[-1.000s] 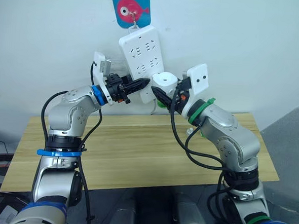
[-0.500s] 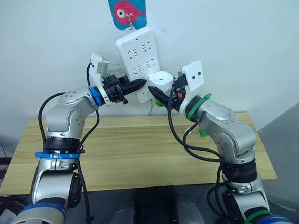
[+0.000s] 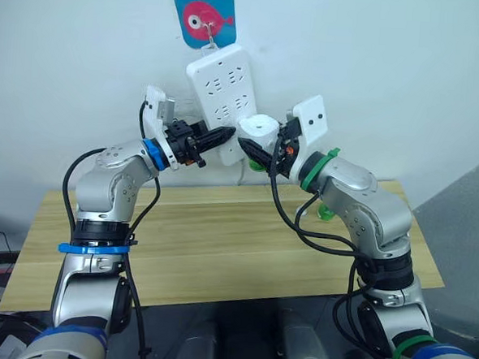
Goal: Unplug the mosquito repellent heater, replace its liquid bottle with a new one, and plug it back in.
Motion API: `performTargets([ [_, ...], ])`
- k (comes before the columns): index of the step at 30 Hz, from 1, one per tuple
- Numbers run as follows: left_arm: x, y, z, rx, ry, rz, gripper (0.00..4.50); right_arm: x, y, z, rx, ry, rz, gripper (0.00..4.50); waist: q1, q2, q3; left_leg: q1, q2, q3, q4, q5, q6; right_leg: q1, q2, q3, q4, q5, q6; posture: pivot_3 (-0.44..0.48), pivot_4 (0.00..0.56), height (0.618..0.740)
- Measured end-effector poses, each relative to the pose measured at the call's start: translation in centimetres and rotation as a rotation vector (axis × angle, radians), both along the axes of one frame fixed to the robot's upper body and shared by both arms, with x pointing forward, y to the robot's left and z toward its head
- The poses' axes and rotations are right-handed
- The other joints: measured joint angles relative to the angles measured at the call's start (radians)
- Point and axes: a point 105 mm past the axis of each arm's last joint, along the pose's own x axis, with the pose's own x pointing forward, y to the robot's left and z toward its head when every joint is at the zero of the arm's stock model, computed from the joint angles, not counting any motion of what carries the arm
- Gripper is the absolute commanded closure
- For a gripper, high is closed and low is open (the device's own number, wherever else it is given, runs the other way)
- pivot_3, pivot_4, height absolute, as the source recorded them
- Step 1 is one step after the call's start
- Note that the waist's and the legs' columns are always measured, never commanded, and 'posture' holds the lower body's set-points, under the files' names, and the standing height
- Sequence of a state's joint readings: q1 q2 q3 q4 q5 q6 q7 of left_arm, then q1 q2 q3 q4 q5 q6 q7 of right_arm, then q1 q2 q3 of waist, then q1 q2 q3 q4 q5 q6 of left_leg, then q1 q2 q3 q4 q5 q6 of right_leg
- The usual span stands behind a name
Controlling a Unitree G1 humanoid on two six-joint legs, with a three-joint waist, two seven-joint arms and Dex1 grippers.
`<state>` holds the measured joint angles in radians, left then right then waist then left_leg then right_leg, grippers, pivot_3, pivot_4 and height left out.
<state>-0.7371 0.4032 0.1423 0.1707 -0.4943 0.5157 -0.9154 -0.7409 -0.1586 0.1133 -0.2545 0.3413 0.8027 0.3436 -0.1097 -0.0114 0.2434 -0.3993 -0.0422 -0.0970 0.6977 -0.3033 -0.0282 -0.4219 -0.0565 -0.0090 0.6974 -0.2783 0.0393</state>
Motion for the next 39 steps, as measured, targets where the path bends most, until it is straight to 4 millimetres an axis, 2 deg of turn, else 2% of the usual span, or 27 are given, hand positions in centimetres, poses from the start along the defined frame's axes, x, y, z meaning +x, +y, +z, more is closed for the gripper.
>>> performTargets([
  [11, 0.1, 0.0, 0.0, 0.008, -0.011, -0.006, 3.18, -1.7, -2.7, -0.6, -0.054, 0.009, -0.025, 0.04, 0.003, 0.000, 0.000, -0.001, -0.001, -0.002, -0.001, 0.000, 0.000, 0.000, -0.001, -0.001, -0.002, 0.000, 0.000, -0.157, 0.208, 0.740],
  [15, 0.5, 0.3, -0.2, 0.030, -0.029, 0.027, 3.18, -3.1, -4.3, -2.3, -0.076, 0.063, -0.021, 0.04, 0.005, 0.000, 0.000, -0.001, -0.001, -0.002, -0.002, 0.000, 0.000, 0.000, -0.001, -0.001, -0.002, 0.000, 0.000, -0.163, 0.210, 0.740],
  [16, 0.6, 0.6, -0.1, 0.034, -0.037, 0.047, 2.45, -3.4, -4.5, -2.9, -0.076, 0.081, -0.014, 0.00, 0.004, 0.000, 0.000, -0.001, -0.001, -0.001, -0.002, 0.000, 0.000, 0.000, -0.001, -0.001, -0.002, 0.000, 0.000, -0.162, 0.211, 0.740],
  [17, 0.7, 1.0, -0.4, 0.045, -0.038, 0.069, 2.20, -3.7, -4.5, -3.3, -0.076, 0.097, -0.006, 0.00, 0.002, 0.000, 0.000, -0.001, -0.001, 0.000, -0.002, 0.000, 0.000, 0.000, -0.001, -0.001, -0.002, 0.000, 0.000, -0.157, 0.214, 0.740],
  [20, 0.7, 2.9, -2.1, 0.059, 0.004, 0.142, 1.33, -4.2, -4.2, -3.7, -0.050, 0.116, 0.021, 0.58, -0.008, 0.000, 0.000, 0.001, 0.000, 0.002, -0.001, 0.000, 0.001, 0.000, 0.000, 0.000, 0.000, 0.000, 0.000, -0.147, 0.219, 0.740],
  [24, -0.1, 4.6, -3.4, 0.051, 0.037, 0.240, 0.08, -4.4, -3.5, -3.6, -0.025, 0.099, 0.055, 2.04, -0.004, 0.000, 0.000, 0.001, 0.002, -0.001, -0.001, 0.000, 0.000, 0.000, 0.001, 0.001, 0.000, 0.000, 0.000, -0.118, 0.222, 0.740],
  [27, -2.1, 5.6, -3.2, 0.090, 0.020, 0.263, 0.00, -4.4, -3.0, -4.0, -0.023, 0.108, 0.105, 3.17, -0.001, 0.000, 0.000, 0.001, 0.001, 0.000, -0.002, 0.000, 0.000, 0.000, 0.000, 0.002, -0.001, 0.000, 0.000, -0.089, 0.222, 0.740],
  [30, -4.6, 5.8, -4.2, 0.120, 0.042, 0.244, 0.00, -5.1, -2.3, -4.3, -0.023, 0.124, 0.195, 4.26, 0.007, 0.000, 0.000, 0.001, 0.001, 0.000, -0.002, 0.000, 0.000, 0.000, 0.000, 0.002, -0.002, 0.000, 0.000, -0.078, 0.222, 0.740],
  [31, -5.3, 5.5, -4.5, 0.129, 0.053, 0.226, 0.00, -5.3, -1.9, -4.3, -0.024, 0.127, 0.230, 4.46, 0.013, 0.000, 0.000, 0.001, 0.001, -0.001, -0.002, 0.000, 0.000, 0.001, 0.000, 0.002, -0.001, 0.000, 0.000, -0.078, 0.222, 0.740],
  [33, -6.7, 4.9, -4.7, 0.152, 0.057, 0.188, 0.00, -5.7, -1.5, -4.4, -0.029, 0.129, 0.282, 4.46, 0.026, 0.000, 0.000, 0.001, 0.001, -0.001, -0.001, 0.000, 0.000, 0.001, 0.000, 0.001, -0.001, 0.000, 0.000, -0.064, 0.219, 0.740],
  [36, -8.0, 4.1, -3.7, 0.165, 0.024, 0.143, 0.00, -5.7, -1.0, -4.2, -0.032, 0.118, 0.316, 4.46, 0.039, 0.000, 0.000, 0.001, 0.001, -0.002, -0.001, 0.000, -0.001, 0.002, 0.000, 0.001, -0.001, 0.000, -0.001, -0.056, 0.207, 0.740],
  [39, -8.9, 3.2, -2.3, 0.155, -0.020, 0.112, 0.00, -5.4, 0.7, -3.8, -0.002, 0.094, 0.347, 4.46, 0.050, 0.000, -0.001, 0.002, 0.001, -0.002, -0.001, 0.001, -0.002, 0.002, 0.001, 0.001, 0.000, 0.000, -0.001, -0.054, 0.202, 0.740],
])
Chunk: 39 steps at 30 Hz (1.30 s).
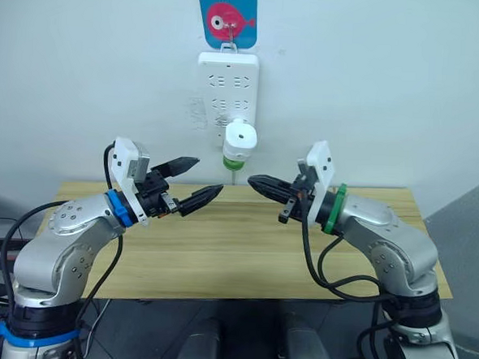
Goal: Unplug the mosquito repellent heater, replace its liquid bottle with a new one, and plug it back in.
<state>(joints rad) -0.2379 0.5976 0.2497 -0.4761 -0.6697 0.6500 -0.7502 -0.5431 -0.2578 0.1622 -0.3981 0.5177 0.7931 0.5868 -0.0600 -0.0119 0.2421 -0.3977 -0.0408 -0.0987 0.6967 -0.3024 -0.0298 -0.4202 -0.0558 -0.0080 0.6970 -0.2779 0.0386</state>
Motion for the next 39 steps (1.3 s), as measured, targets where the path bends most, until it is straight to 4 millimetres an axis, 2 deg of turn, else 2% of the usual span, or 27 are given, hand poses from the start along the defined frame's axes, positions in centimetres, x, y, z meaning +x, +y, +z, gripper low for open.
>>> performTargets([
  [4, -0.5, 0.1, 0.6, 0.002, -0.004, 0.008, 0.00, 0.9, 1.0, 0.2, 0.033, -0.013, -0.036, 4.46, 0.003, 0.000, 0.000, 0.000, 0.000, 0.000, 0.000, 0.000, 0.000, -0.001, 0.000, 0.000, 0.000, 0.000, 0.000, -0.034, 0.200, 0.740],
  [12, -0.4, 0.5, 0.8, 0.016, 0.013, 0.007, 0.00, 2.3, 0.6, -0.3, 0.021, -0.035, -0.111, 4.46, 0.005, 0.000, 0.000, 0.000, 0.000, 0.000, 0.000, 0.000, -0.001, -0.001, 0.000, 0.000, 0.000, 0.000, 0.000, -0.044, 0.203, 0.740],
  [22, -0.4, 0.1, 1.5, -0.014, 0.006, -0.022, 0.00, 2.6, 1.1, -0.7, 0.007, -0.038, -0.128, 4.46, 0.005, 0.000, 0.000, 0.000, 0.000, 0.000, -0.001, 0.001, -0.001, -0.001, 0.000, 0.000, 0.000, 0.000, 0.000, -0.047, 0.204, 0.740],
  [39, -0.2, 0.0, 1.1, -0.015, 0.026, -0.028, 0.00, 3.9, 0.8, -0.9, 0.079, 0.047, -0.197, 4.46, 0.004, 0.000, 0.000, 0.000, 0.000, 0.000, -0.001, 0.001, -0.001, 0.000, 0.000, 0.000, 0.000, 0.000, 0.000, -0.055, 0.216, 0.740],
])
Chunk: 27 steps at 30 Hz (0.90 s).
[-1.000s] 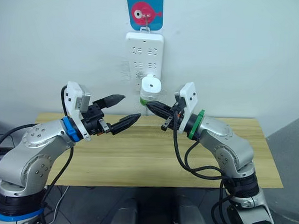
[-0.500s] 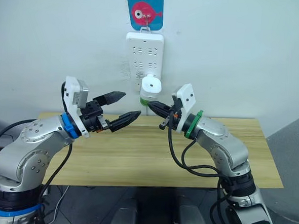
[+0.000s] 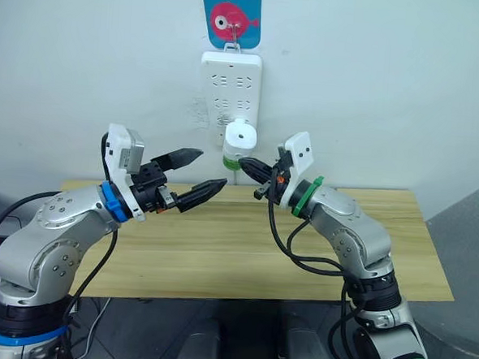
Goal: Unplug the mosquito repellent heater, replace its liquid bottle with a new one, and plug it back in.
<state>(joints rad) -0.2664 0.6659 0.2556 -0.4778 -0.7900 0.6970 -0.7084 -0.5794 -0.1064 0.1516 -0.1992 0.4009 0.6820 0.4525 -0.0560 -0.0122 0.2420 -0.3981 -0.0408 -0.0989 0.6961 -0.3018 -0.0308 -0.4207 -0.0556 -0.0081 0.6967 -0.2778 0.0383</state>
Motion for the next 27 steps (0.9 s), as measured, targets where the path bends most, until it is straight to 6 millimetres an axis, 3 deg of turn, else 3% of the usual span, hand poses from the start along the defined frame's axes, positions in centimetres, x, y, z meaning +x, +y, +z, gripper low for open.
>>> performTargets([
  [19, 0.2, -0.1, -0.4, -0.001, 0.018, -0.004, 0.00, -0.6, -0.1, -0.2, -0.025, 0.025, 0.039, 4.46, -0.001, 0.000, 0.000, 0.000, 0.000, 0.000, -0.001, 0.000, 0.000, 0.000, 0.000, 0.000, 0.000, 0.000, 0.000, -0.056, 0.221, 0.740],
  [27, 0.2, -0.2, -0.3, 0.000, 0.015, -0.007, 0.00, -0.6, 0.7, 1.1, 0.006, 0.000, 0.046, 4.46, -0.001, 0.000, 0.000, 0.000, 0.000, 0.000, -0.001, 0.000, 0.000, 0.000, 0.000, 0.000, -0.001, 0.000, 0.000, -0.056, 0.225, 0.740],
])
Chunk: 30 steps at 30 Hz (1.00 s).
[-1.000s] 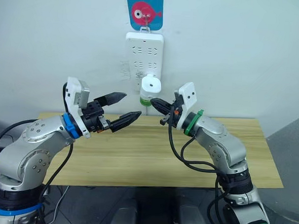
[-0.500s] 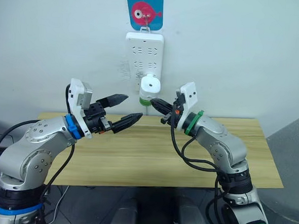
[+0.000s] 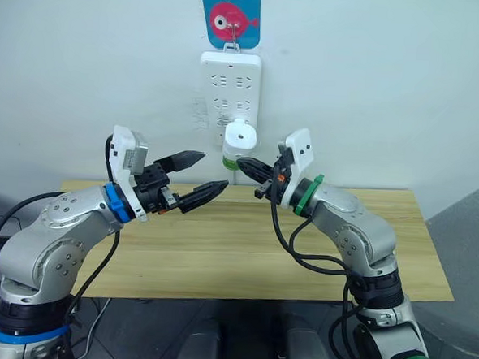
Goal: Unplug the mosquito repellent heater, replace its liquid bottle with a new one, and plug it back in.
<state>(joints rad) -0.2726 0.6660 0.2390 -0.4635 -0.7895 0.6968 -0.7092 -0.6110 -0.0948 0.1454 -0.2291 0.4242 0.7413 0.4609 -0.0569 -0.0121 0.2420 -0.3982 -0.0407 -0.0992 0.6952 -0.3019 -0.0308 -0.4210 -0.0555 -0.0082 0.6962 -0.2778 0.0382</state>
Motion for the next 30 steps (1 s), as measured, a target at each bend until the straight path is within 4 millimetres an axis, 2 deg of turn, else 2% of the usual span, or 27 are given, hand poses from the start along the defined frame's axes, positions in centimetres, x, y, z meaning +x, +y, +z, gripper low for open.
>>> performTargets([
  [30, 0.10, -0.41, 0.19, 0.003, -0.006, -0.015, 0.00, 0.38, -0.18, -0.53, -0.005, 0.022, -0.018, 4.46, 0.000, 0.000, 0.000, 0.000, 0.000, 0.000, -0.001, 0.000, 0.000, 0.000, 0.000, 0.000, 0.000, 0.000, 0.000, -0.059, 0.228, 0.740],
])
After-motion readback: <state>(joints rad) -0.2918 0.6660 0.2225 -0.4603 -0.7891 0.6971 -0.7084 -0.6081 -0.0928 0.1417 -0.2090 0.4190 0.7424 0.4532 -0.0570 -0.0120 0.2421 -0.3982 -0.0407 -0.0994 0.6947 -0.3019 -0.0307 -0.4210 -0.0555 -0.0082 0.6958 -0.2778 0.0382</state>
